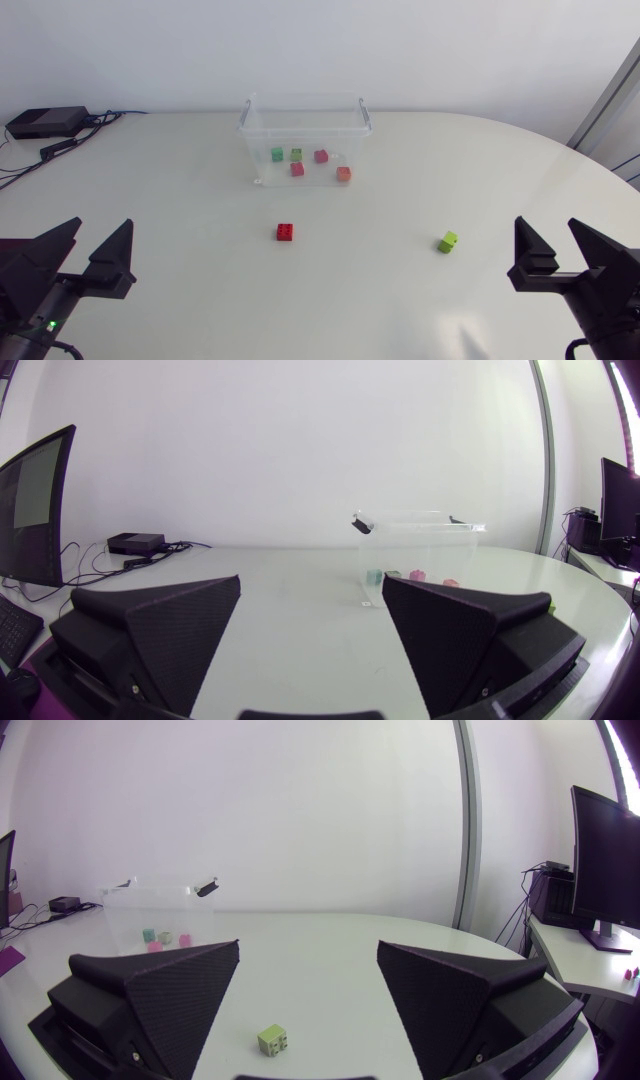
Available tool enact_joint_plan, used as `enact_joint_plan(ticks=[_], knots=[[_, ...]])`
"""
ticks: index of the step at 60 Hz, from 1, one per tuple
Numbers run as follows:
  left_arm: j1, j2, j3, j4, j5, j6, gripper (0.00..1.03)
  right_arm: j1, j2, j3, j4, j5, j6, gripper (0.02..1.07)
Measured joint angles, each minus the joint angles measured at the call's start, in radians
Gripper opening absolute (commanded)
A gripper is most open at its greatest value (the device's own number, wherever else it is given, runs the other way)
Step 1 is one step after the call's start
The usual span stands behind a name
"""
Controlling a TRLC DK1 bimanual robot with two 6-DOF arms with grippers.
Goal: Place the duplo bricks in the container
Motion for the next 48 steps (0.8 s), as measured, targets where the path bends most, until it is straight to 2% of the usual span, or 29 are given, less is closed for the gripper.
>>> enact_joint_plan(ticks=[43,48], knots=[[0.0,0.0,0.0,-0.001,0.0,0.0,0.99,0.0,0.0,0.0,0.0,0.0,0.0,1.02],[0.0,0.0,0.01,-0.026,0.0,0.0,0.99,0.0,0.0,0.0,-0.002,0.0,0.0,1.02]])
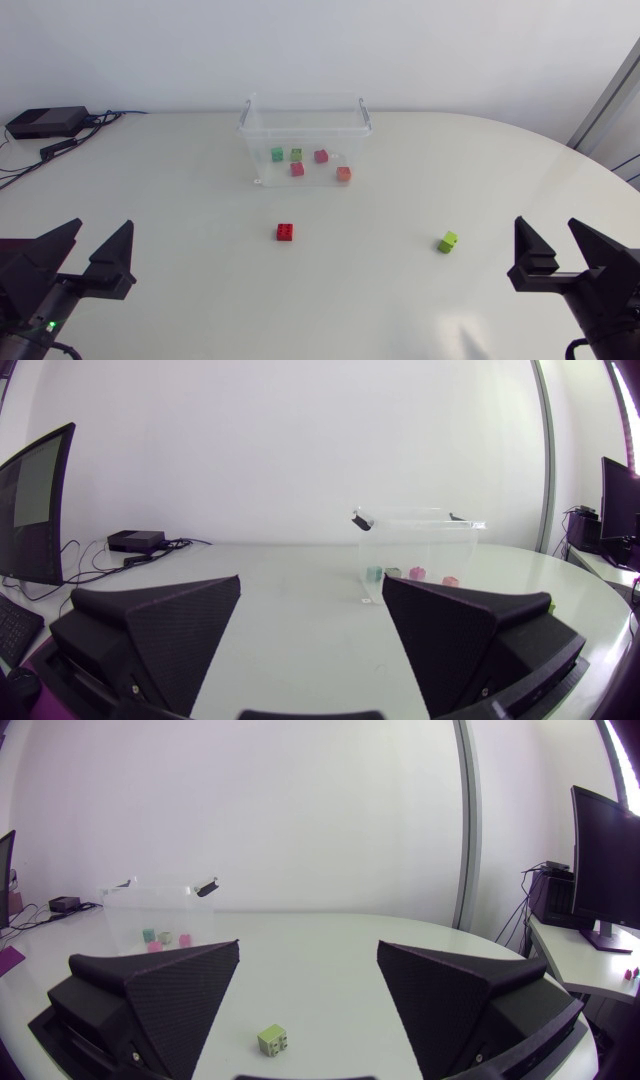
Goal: Place the duplo bricks in the container
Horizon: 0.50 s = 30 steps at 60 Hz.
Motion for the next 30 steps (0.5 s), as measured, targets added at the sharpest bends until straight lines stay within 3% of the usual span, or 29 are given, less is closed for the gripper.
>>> enact_joint_plan(ticks=[11,30], knots=[[0.0,0.026,0.084,-0.066,0.0,0.0,0.99,0.002,0.0,0.017,-0.042,0.0,0.0,1.02],[0.0,0.292,0.326,-0.14,0.0,0.0,0.94,0.007,0.075,0.109,-0.063,-0.001,0.0,1.02]])
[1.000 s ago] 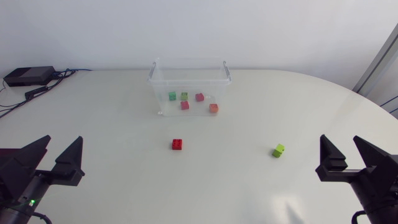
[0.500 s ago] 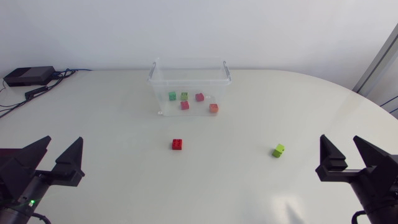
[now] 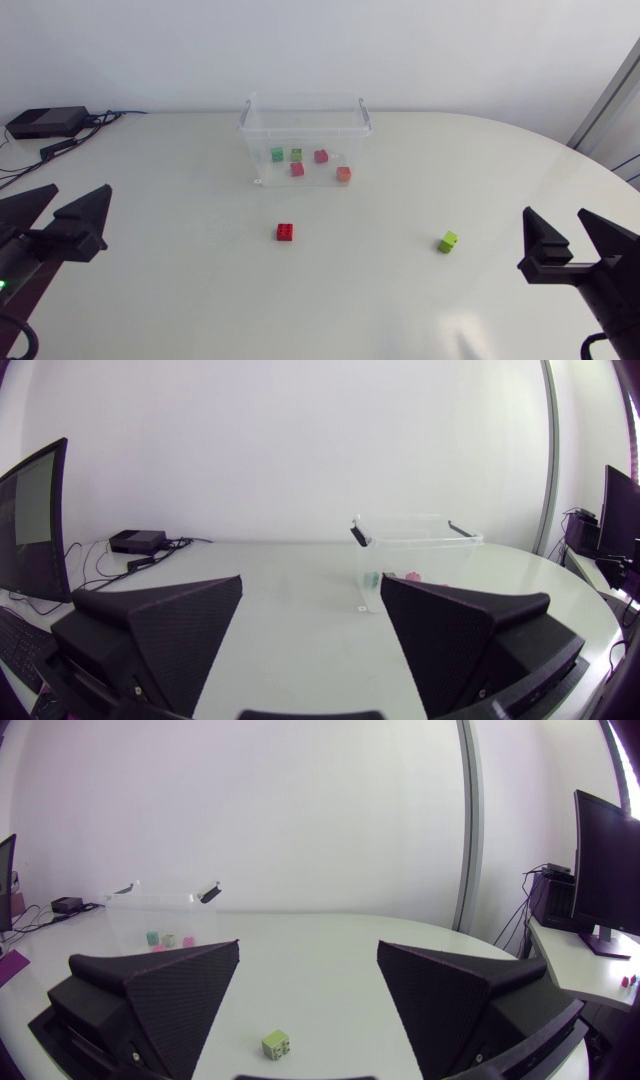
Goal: Place the duplo bricks in the container
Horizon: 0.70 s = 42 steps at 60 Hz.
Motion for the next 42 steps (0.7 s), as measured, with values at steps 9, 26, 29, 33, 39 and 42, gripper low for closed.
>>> enact_joint_plan(ticks=[9,26,29,33,39,42], knots=[[0.0,0.203,0.125,-0.08,0.006,0.0,0.94,0.0,0.1,0.051,-0.006,-0.017,0.0,1.02],[0.0,0.498,0.291,-0.153,0.122,0.0,0.86,-0.002,0.348,0.159,-0.008,-0.045,0.0,1.02],[0.0,0.562,0.333,-0.178,0.154,0.0,0.86,-0.006,0.381,0.177,-0.011,-0.055,0.0,1.02],[0.0,0.633,0.375,-0.194,0.174,0.008,0.86,-0.018,0.424,0.2,-0.015,-0.076,0.0,1.02],[-0.009,0.736,0.435,-0.229,0.18,0.06,0.86,-0.045,0.478,0.231,-0.033,-0.109,0.001,1.02],[-0.031,0.792,0.471,-0.251,0.181,0.113,0.86,-0.067,0.515,0.25,-0.045,-0.137,0.001,1.02]])
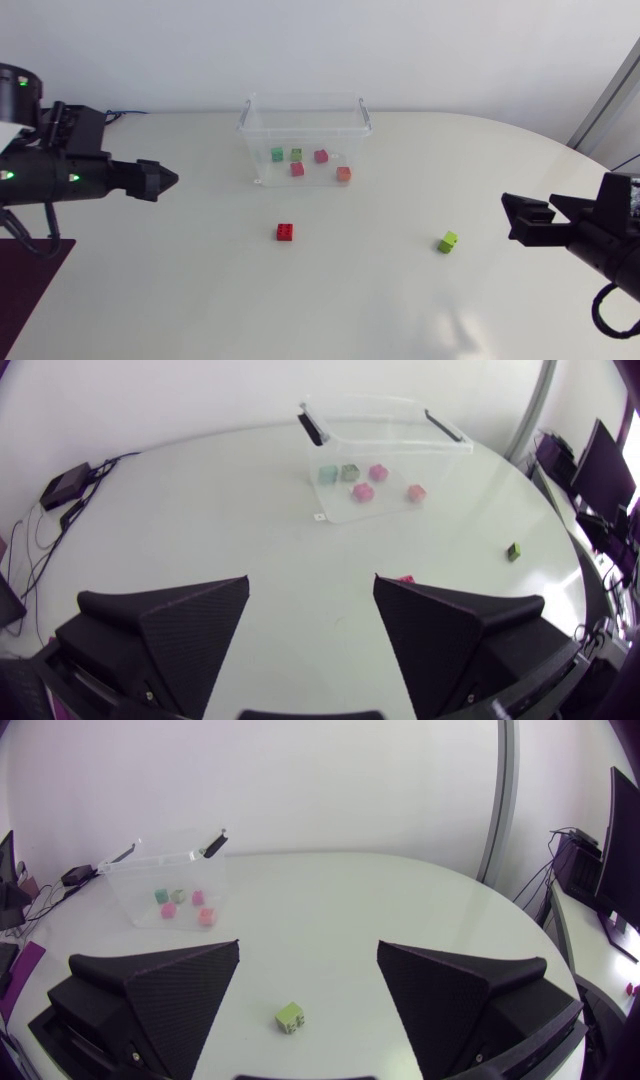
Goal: Place the duplo bricks in the container
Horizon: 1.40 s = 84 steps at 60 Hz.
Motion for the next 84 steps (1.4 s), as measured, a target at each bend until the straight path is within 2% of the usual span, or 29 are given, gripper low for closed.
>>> enact_joint_plan(ticks=[8,19,25,37,42,54,59,65,74,84], knots=[[-0.066,0.125,0.063,-0.004,0.001,0.179,0.86,-0.061,0.088,0.04,-0.026,-0.065,0.011,1.02],[-0.111,0.22,0.12,-0.008,0.004,0.294,0.87,-0.106,0.195,0.088,-0.032,-0.096,0.042,1.02],[-0.145,0.269,0.135,-0.008,0.045,0.367,0.87,-0.137,0.282,0.133,-0.064,-0.126,0.055,1.02],[-0.229,0.382,0.166,-0.049,0.096,0.522,0.87,-0.21,0.459,0.244,-0.189,-0.284,0.076,1.02],[-0.248,0.434,0.188,-0.056,0.109,0.578,0.87,-0.209,0.507,0.29,-0.275,-0.311,0.076,1.02],[-0.273,0.542,0.237,-0.056,0.12,0.728,0.87,-0.202,0.606,0.387,-0.408,-0.426,-0.055,1.02],[-0.285,0.593,0.254,-0.056,0.12,0.79,0.87,-0.2,0.663,0.437,-0.454,-0.426,-0.148,1.02],[-0.3,0.673,0.277,-0.056,0.123,0.864,0.87,-0.189,0.758,0.531,-0.576,-0.412,-0.302,1.02],[-0.309,0.756,0.303,-0.057,0.123,0.951,0.87,-0.184,0.805,0.547,-0.575,-0.436,-0.483,0.99],[-0.314,0.823,0.377,-0.06,0.123,0.993,0.87,-0.134,0.801,0.511,-0.493,-0.427,-0.609,0.97]])
